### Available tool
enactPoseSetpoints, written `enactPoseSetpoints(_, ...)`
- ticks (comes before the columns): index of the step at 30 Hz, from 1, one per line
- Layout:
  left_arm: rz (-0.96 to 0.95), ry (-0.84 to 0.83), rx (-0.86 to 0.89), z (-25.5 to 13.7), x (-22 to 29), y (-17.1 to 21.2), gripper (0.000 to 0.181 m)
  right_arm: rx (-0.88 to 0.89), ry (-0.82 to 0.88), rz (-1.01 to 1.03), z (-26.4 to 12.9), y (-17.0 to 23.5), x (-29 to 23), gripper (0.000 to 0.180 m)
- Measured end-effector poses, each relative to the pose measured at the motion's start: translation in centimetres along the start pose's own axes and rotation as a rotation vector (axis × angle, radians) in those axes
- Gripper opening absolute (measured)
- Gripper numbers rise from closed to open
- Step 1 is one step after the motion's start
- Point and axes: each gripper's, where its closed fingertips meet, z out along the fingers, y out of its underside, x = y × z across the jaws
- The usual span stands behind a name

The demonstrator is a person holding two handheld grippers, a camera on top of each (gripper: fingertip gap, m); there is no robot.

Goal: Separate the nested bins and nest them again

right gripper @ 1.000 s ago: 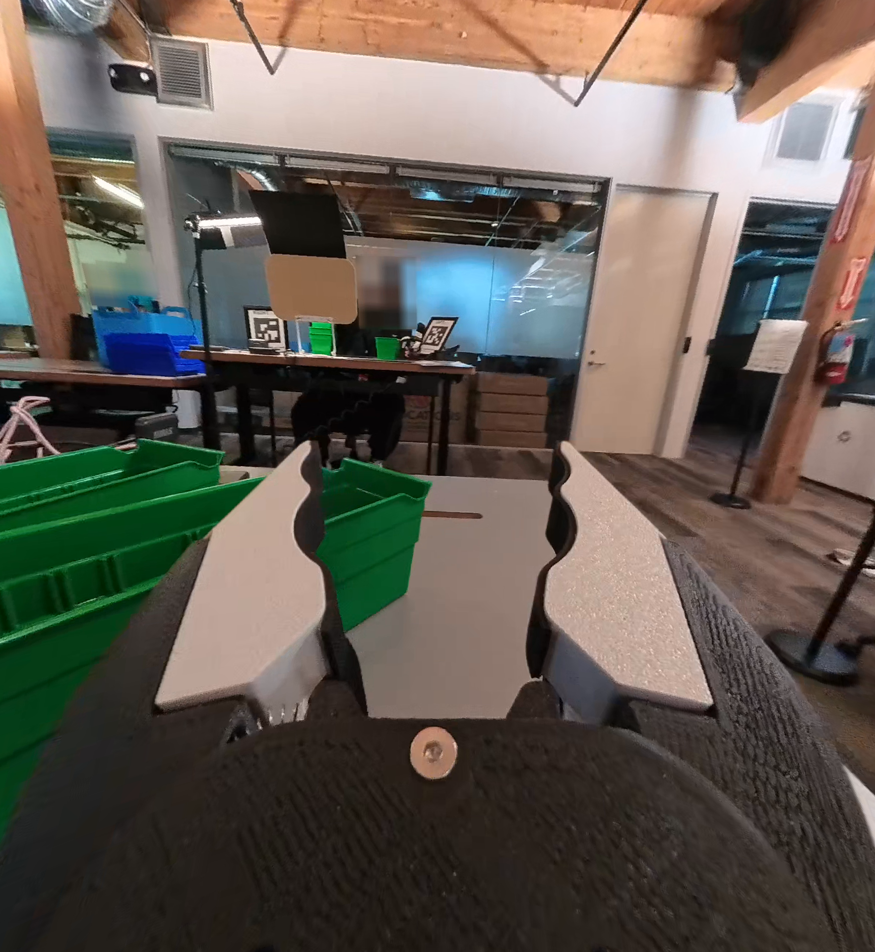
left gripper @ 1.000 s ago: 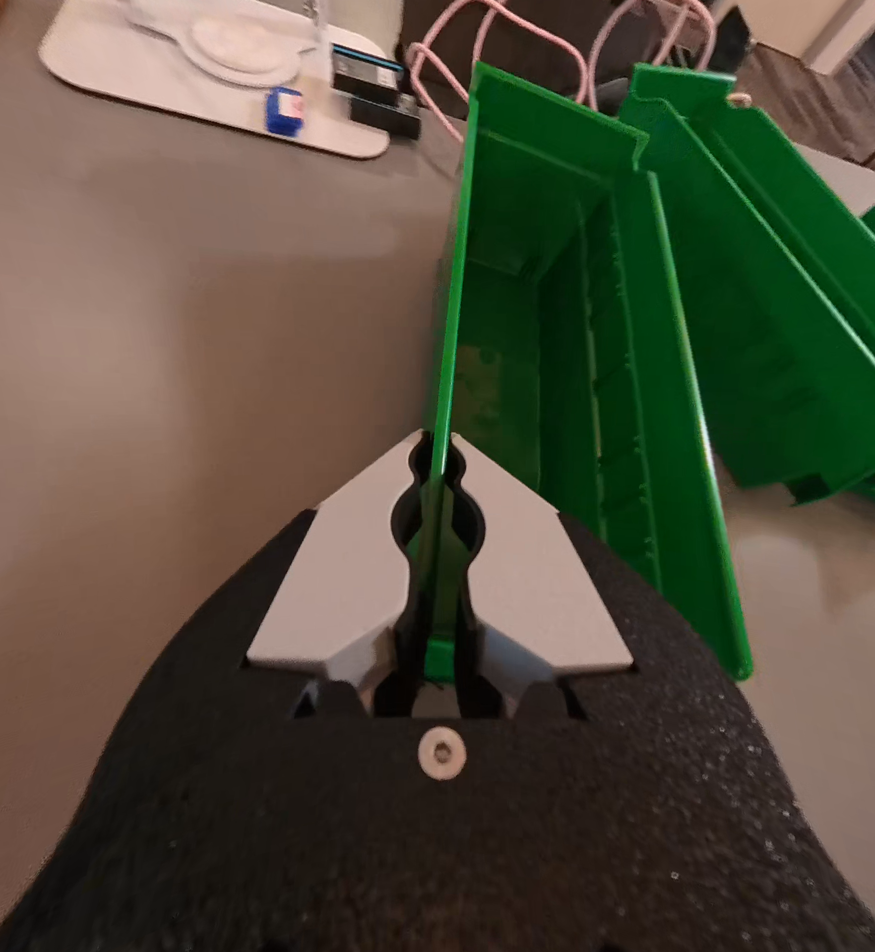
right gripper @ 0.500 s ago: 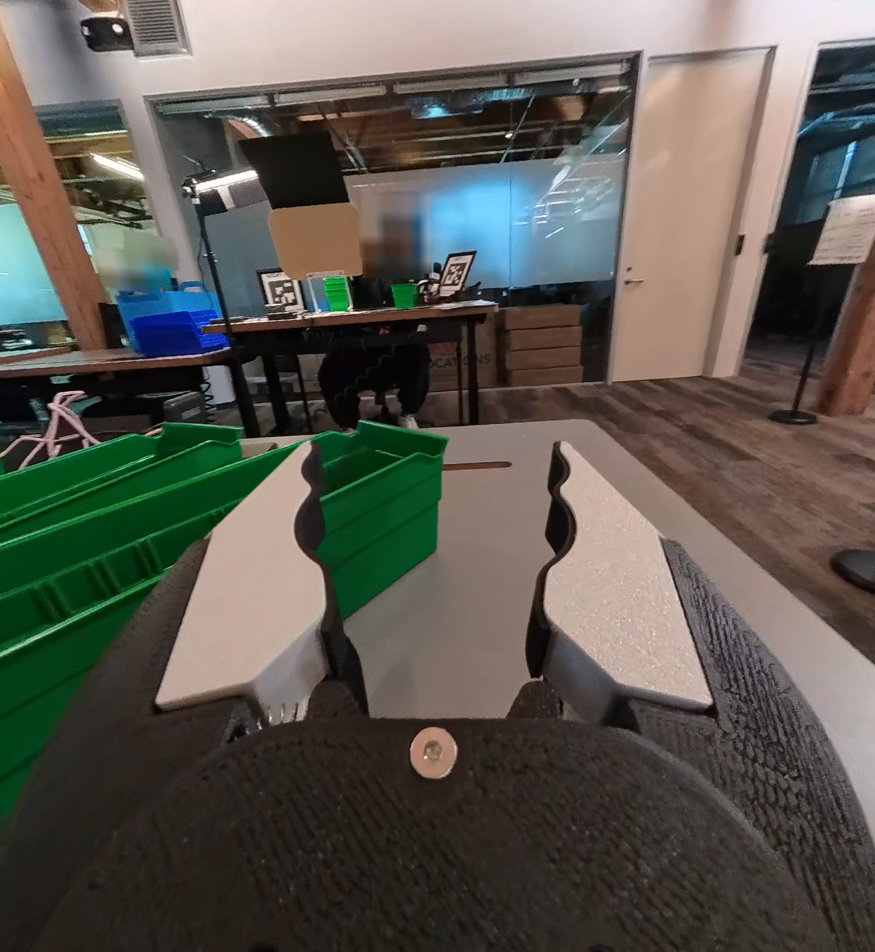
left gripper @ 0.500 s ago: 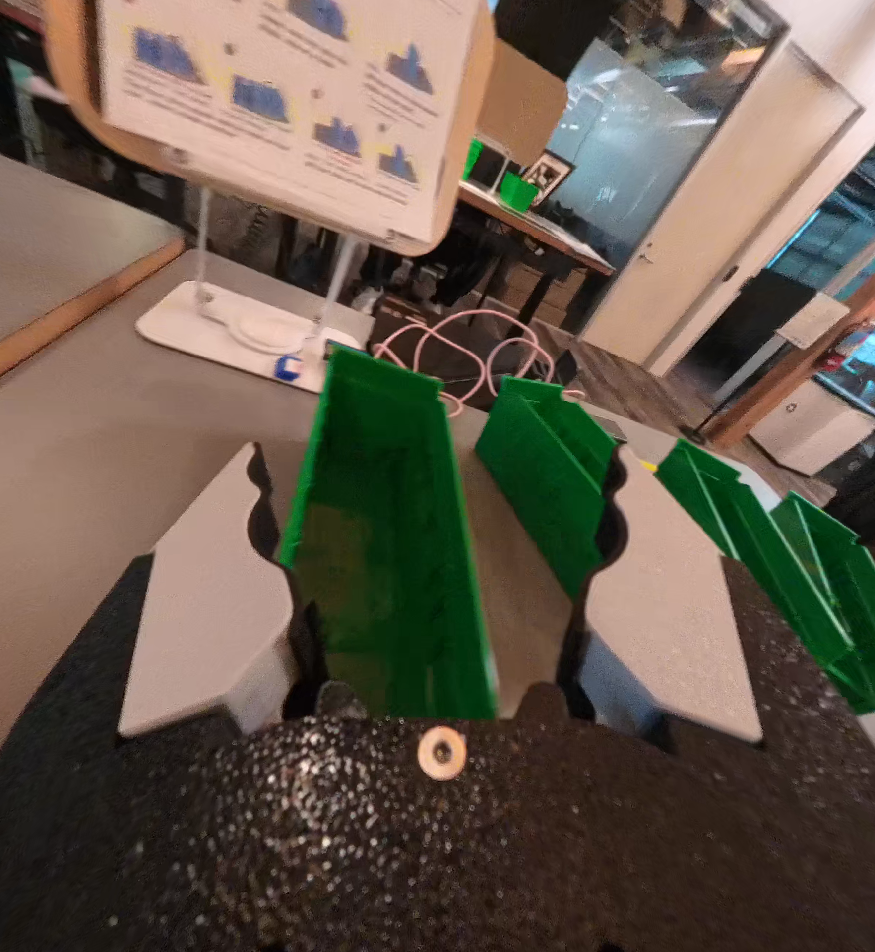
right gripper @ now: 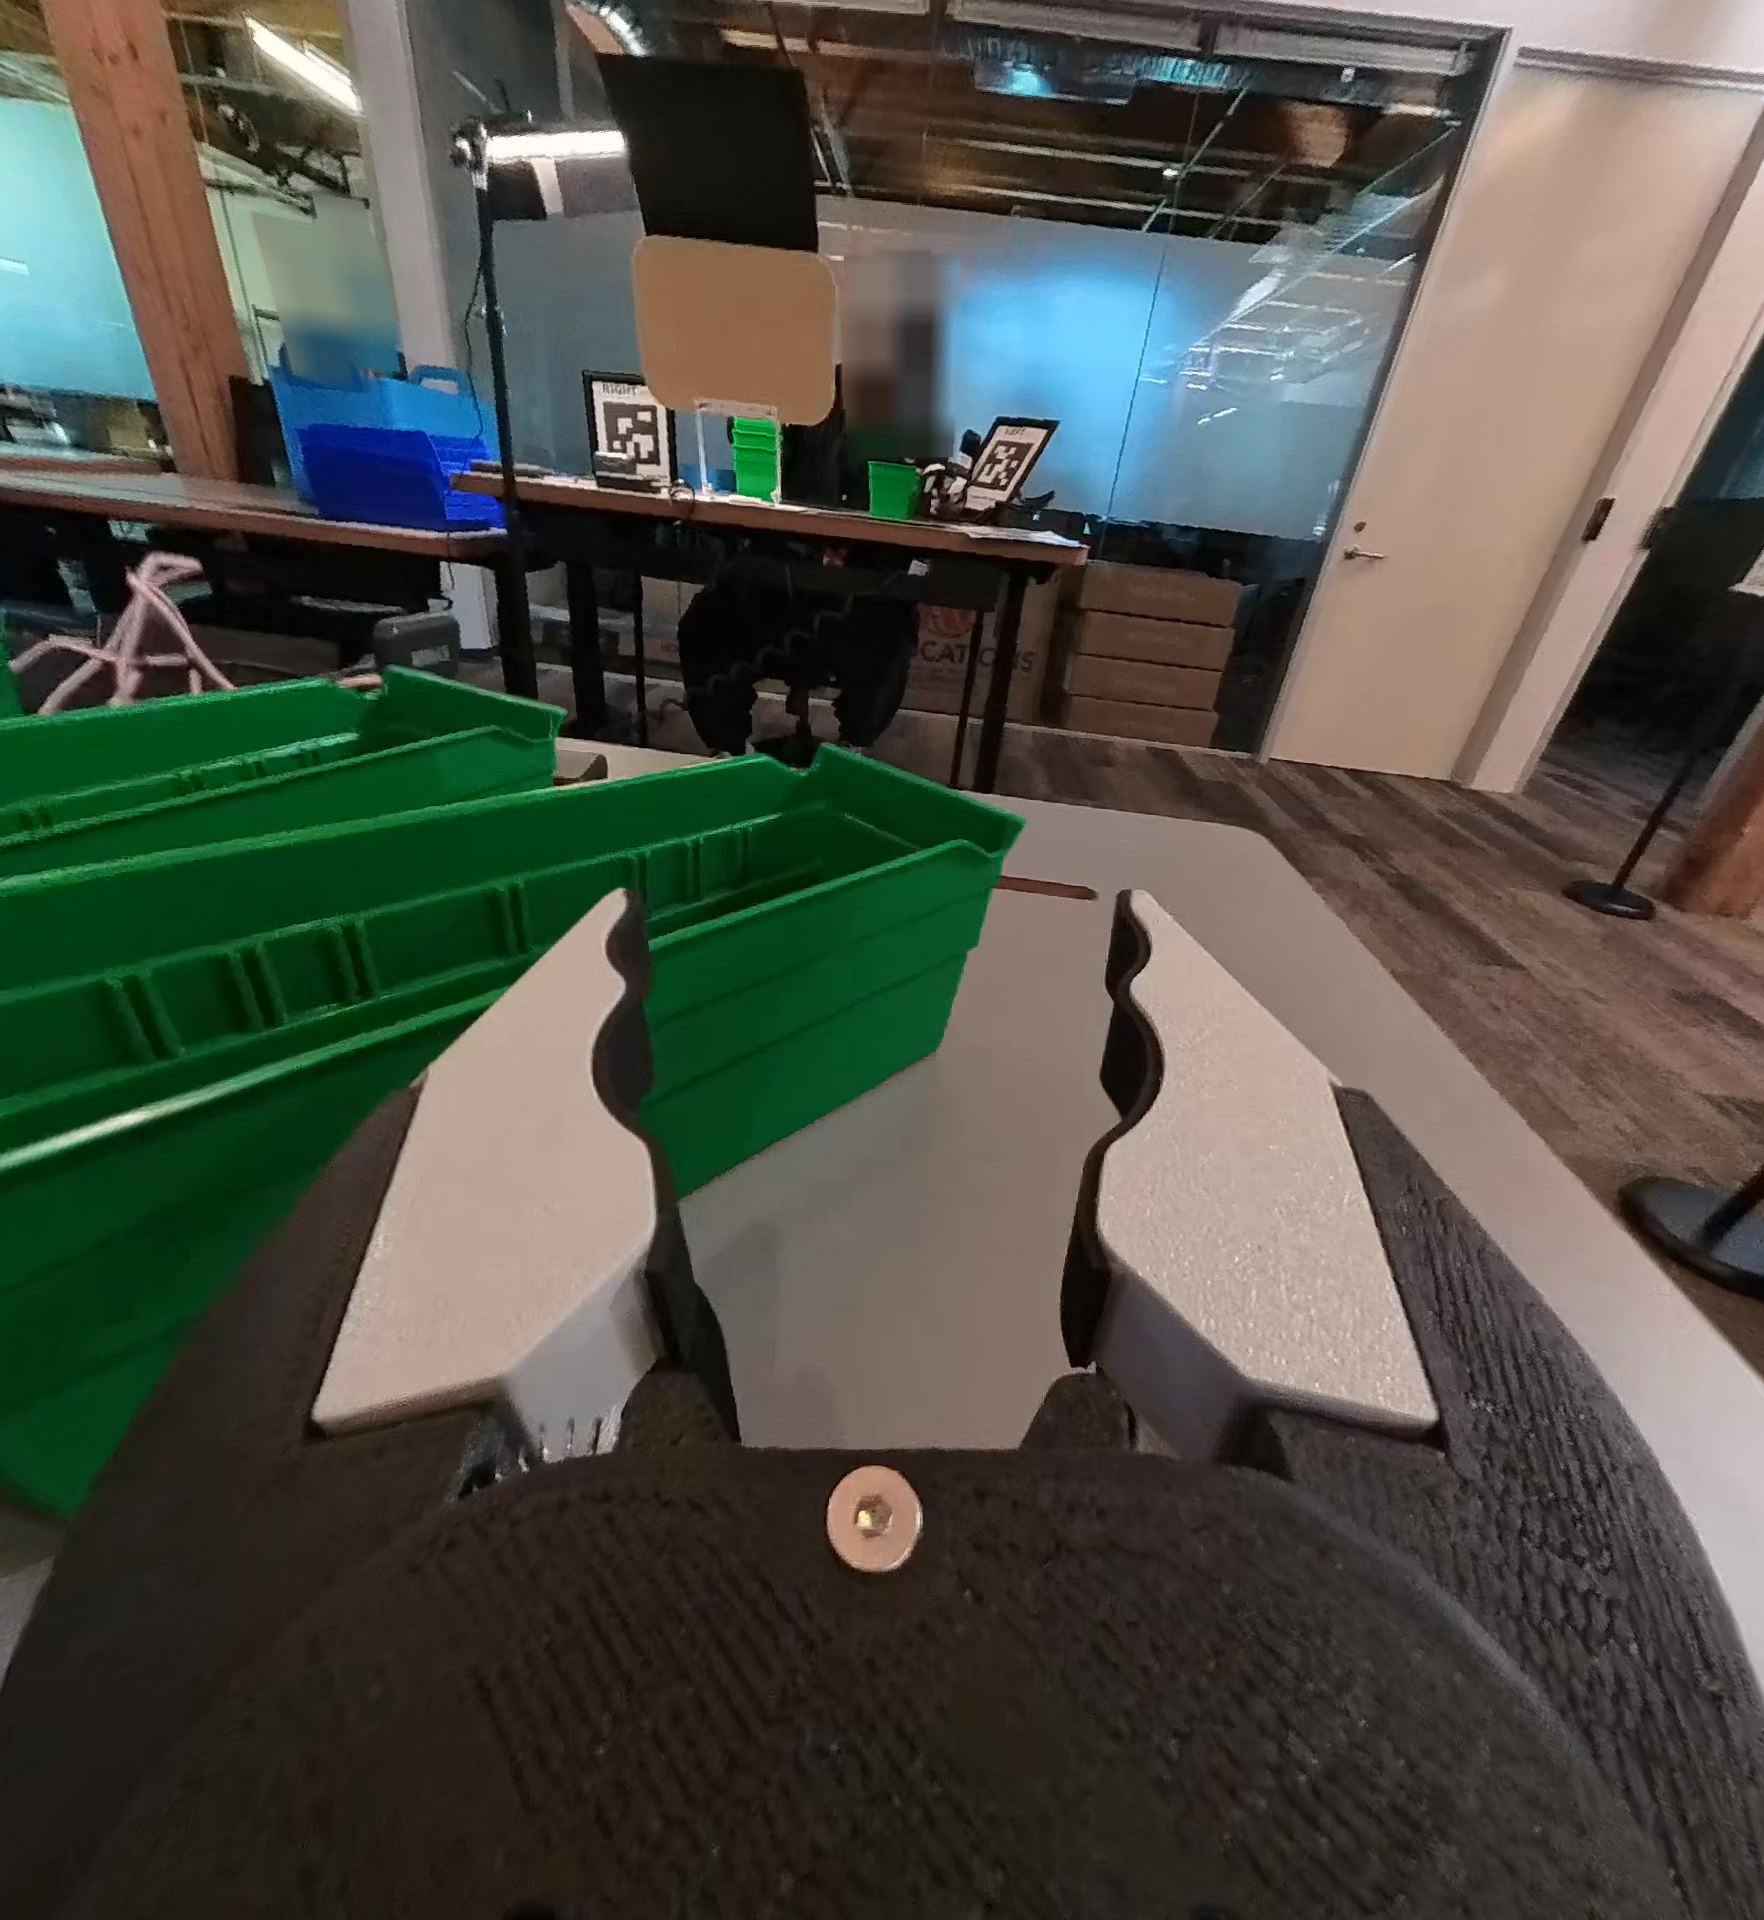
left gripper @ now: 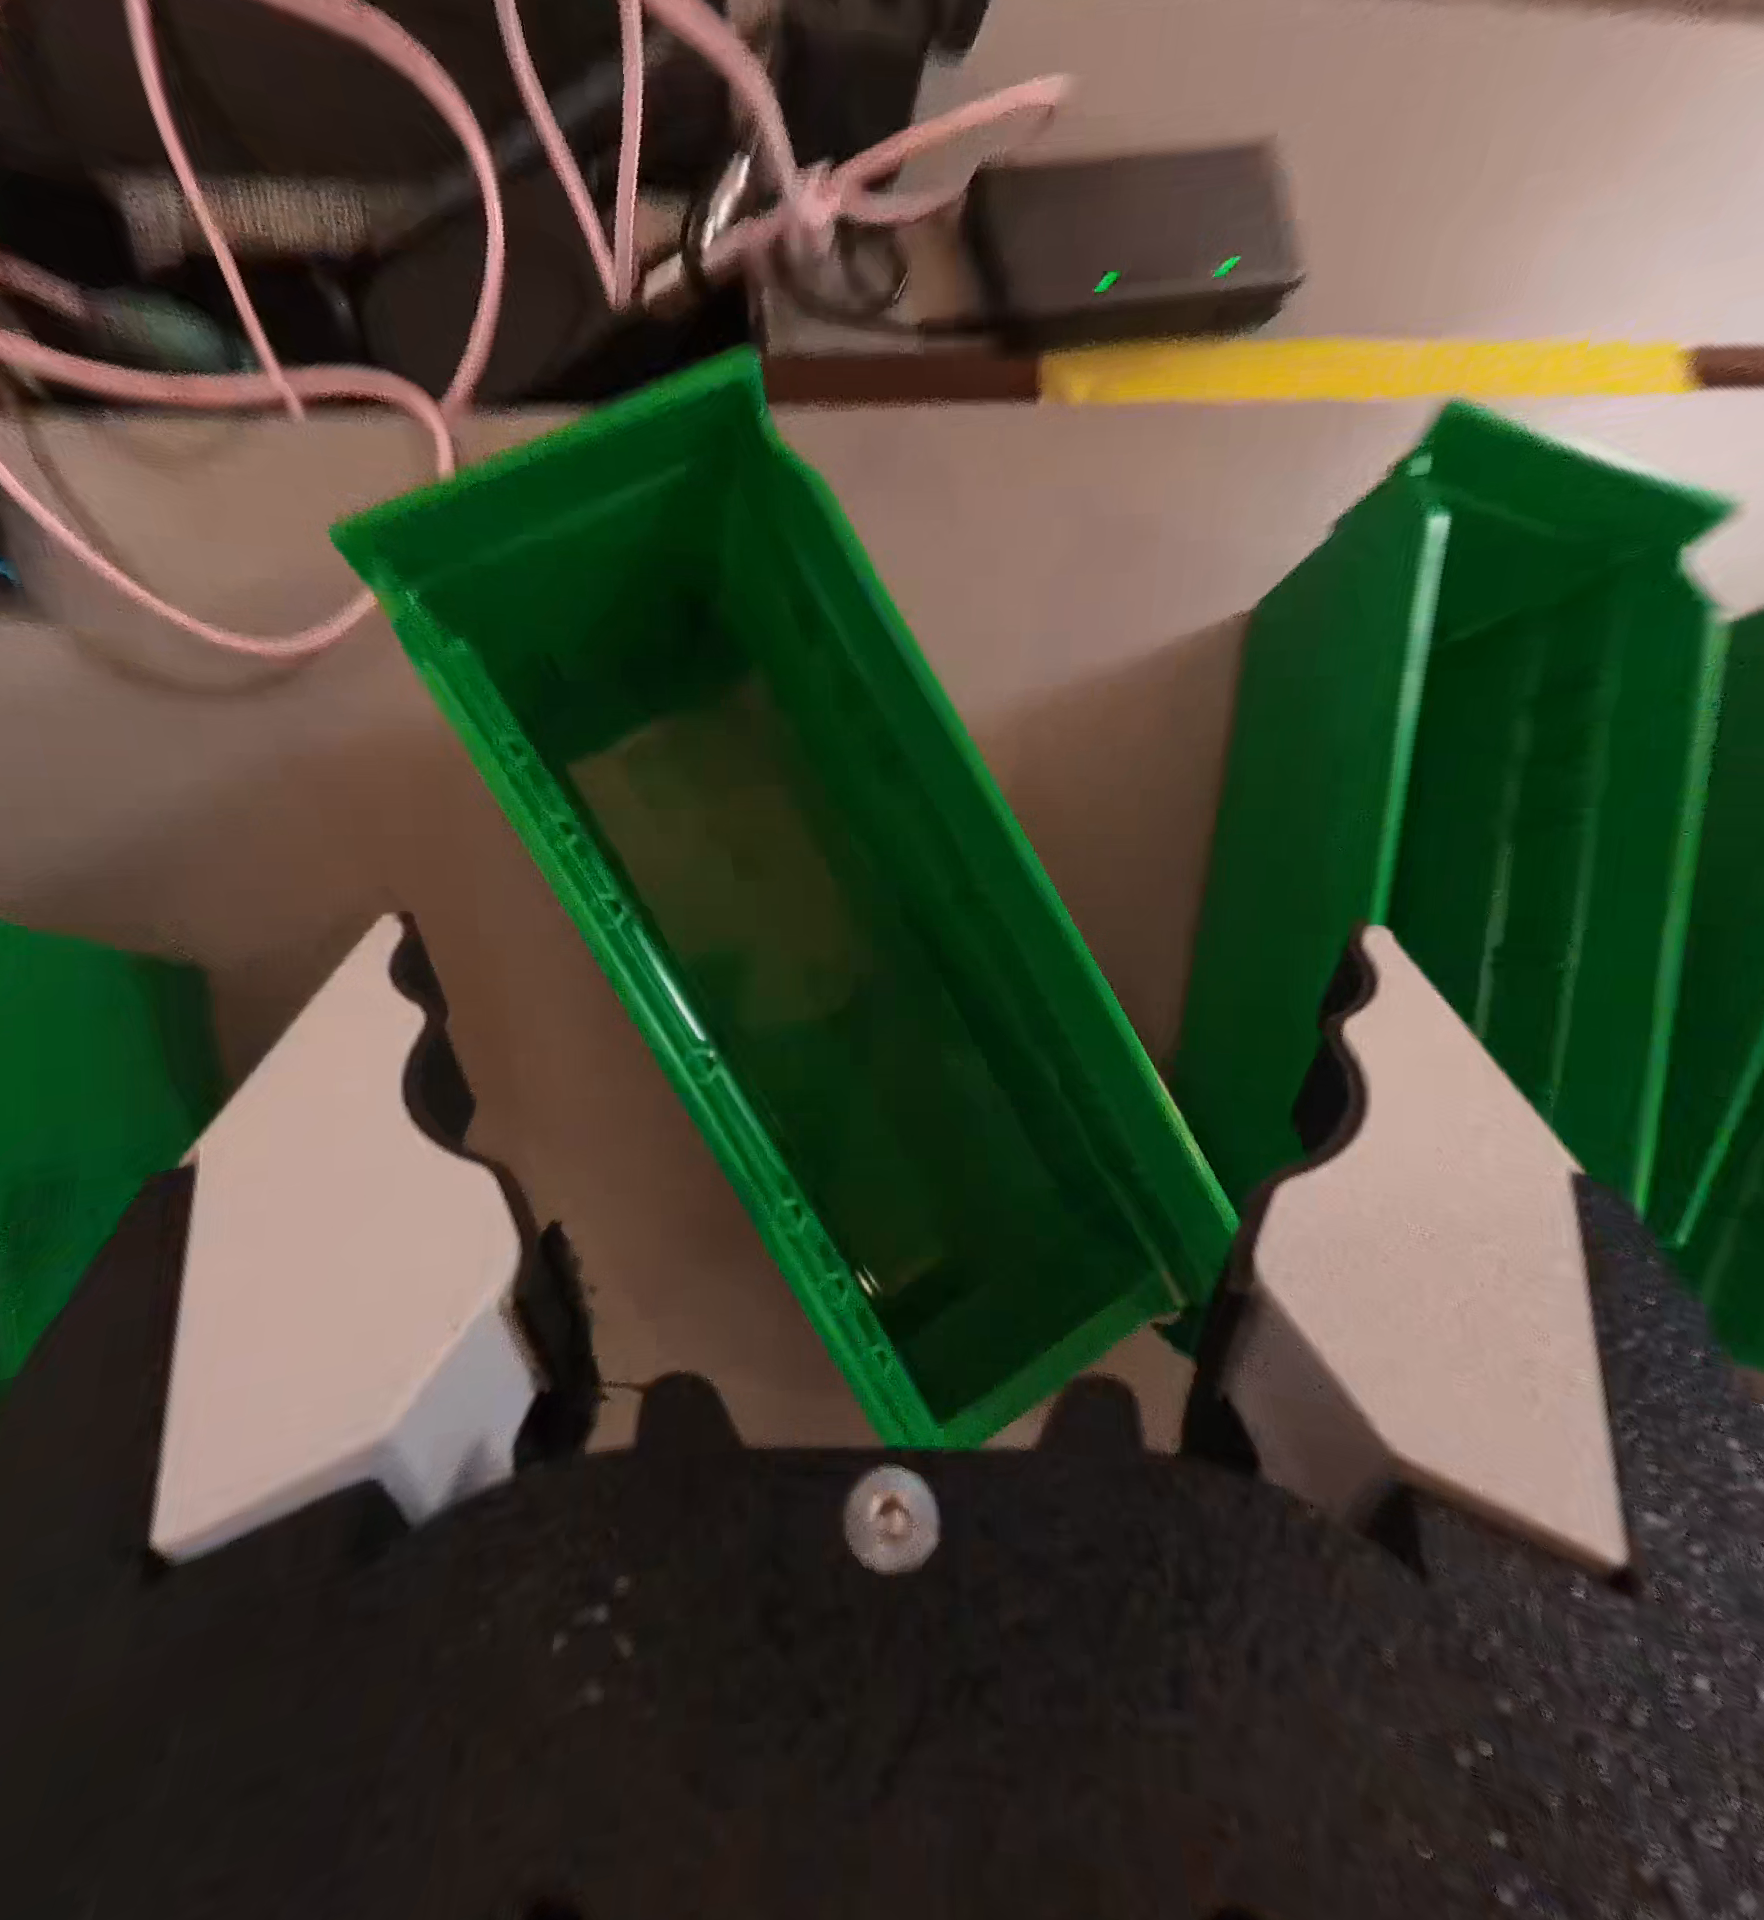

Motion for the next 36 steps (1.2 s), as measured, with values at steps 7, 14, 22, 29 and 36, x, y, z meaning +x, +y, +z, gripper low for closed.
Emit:
enactPoseSetpoints(7,-0.168,-0.121,-0.293,4.9,-1.1,4.1,0.159,0.000,-0.013,-0.052,-0.1,0.1,-0.3,0.088)
enactPoseSetpoints(14,-0.211,-0.152,-0.353,6.5,-0.7,6.4,0.158,0.012,-0.044,-0.068,-0.3,-0.3,-1.1,0.087)
enactPoseSetpoints(22,-0.078,-0.182,-0.479,5.7,-1.1,7.2,0.128,-0.052,-0.048,-0.191,0.5,1.5,-2.1,0.082)
enactPoseSetpoints(29,-0.021,-0.121,-0.490,2.8,-2.9,6.7,0.112,-0.071,-0.048,-0.204,0.7,2.1,-2.1,0.080)
enactPoseSetpoints(36,0.141,-0.162,-0.435,-7.1,-5.0,3.5,0.112,-0.100,-0.033,-0.219,0.9,2.8,-1.6,0.079)
